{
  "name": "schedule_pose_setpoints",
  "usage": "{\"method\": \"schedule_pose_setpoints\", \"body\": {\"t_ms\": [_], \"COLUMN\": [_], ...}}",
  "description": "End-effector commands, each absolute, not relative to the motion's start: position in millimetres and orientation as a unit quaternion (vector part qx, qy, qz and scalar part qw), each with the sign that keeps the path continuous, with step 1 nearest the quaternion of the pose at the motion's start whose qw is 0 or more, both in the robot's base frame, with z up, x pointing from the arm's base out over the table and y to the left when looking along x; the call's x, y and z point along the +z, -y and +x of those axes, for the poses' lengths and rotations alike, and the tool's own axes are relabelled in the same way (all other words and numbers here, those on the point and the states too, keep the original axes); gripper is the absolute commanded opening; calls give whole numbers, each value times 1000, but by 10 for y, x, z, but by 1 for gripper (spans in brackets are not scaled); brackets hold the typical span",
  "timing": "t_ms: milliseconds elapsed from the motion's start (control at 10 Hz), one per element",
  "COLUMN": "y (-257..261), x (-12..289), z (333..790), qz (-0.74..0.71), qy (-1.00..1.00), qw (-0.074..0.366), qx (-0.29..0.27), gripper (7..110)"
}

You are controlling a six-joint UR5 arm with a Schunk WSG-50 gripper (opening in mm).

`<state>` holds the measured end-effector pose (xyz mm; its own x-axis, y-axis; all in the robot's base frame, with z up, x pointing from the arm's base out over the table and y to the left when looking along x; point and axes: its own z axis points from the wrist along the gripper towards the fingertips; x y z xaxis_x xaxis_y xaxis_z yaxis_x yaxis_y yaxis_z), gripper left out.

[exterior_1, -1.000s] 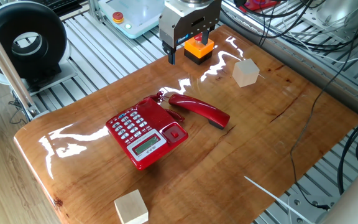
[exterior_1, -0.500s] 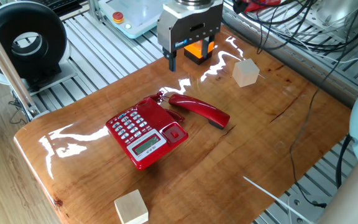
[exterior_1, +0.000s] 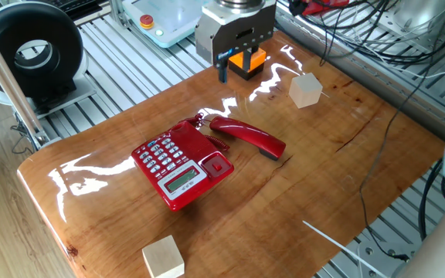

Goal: Place the handset of the telephone on the corresponding phone cradle

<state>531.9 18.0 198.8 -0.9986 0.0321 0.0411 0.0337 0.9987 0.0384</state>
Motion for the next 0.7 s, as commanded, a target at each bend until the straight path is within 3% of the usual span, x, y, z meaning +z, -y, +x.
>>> {"method": "schedule_pose_setpoints", "body": {"t_ms": [0,200,300,400,500,600], "y": [-334,-446,-376,-310,-349,-502], "x": [2005,2011,1998,1995,2021,2029], "z": [5444,5436,5461,5643,5691,5731], "qz": [-27,-47,-43,-31,-27,-24], "qy": [998,996,998,998,997,995], "qw": [-4,1,-6,-47,-60,-68], "qx": [-50,-70,-54,-36,-40,-74], "gripper": [7,7,7,7,7,7]}}
